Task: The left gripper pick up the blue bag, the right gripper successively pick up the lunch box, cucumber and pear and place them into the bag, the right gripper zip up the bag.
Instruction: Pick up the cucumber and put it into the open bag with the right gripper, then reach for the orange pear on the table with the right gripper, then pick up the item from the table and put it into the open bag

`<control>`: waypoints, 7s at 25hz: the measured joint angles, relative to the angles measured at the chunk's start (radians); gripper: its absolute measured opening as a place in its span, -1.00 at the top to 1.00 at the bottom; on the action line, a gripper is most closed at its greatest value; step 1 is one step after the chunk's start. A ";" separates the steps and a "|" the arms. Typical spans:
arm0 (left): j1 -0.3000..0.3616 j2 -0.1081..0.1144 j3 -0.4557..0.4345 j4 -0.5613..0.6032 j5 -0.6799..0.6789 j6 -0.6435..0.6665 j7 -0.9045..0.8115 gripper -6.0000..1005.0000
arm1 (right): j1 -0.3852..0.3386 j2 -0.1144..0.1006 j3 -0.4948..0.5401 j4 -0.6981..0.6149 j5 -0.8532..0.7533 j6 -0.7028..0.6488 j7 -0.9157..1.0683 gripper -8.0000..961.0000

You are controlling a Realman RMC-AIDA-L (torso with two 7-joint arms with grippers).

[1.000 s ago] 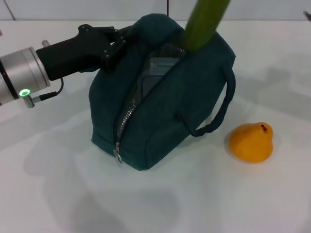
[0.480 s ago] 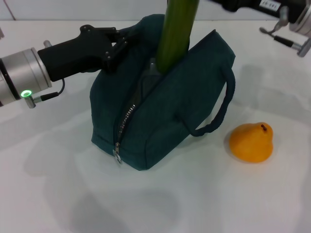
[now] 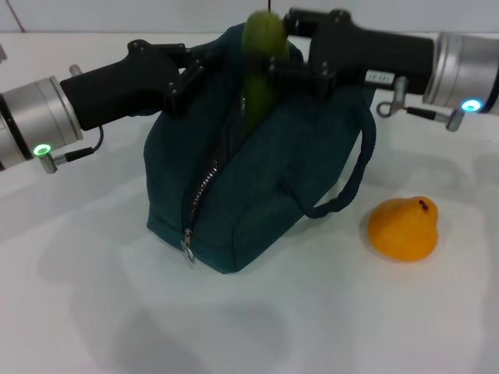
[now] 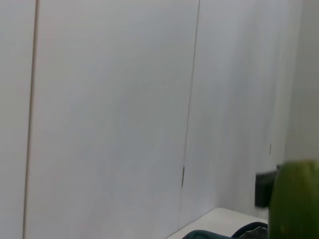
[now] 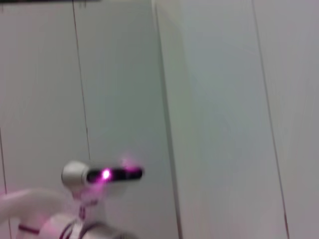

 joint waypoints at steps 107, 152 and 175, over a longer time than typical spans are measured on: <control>-0.026 -0.003 -0.002 -0.208 -0.113 -0.055 0.242 0.90 | -0.453 -0.012 0.126 0.354 0.094 -0.160 -0.749 0.59; 0.028 0.000 -0.002 -0.148 -0.114 0.126 0.241 0.89 | -0.269 -0.016 0.239 0.111 0.156 -0.505 -0.282 0.88; -0.004 -0.002 -0.002 -0.186 -0.106 0.070 0.286 0.89 | 0.022 -0.002 -0.098 0.104 0.146 -0.087 -0.069 0.84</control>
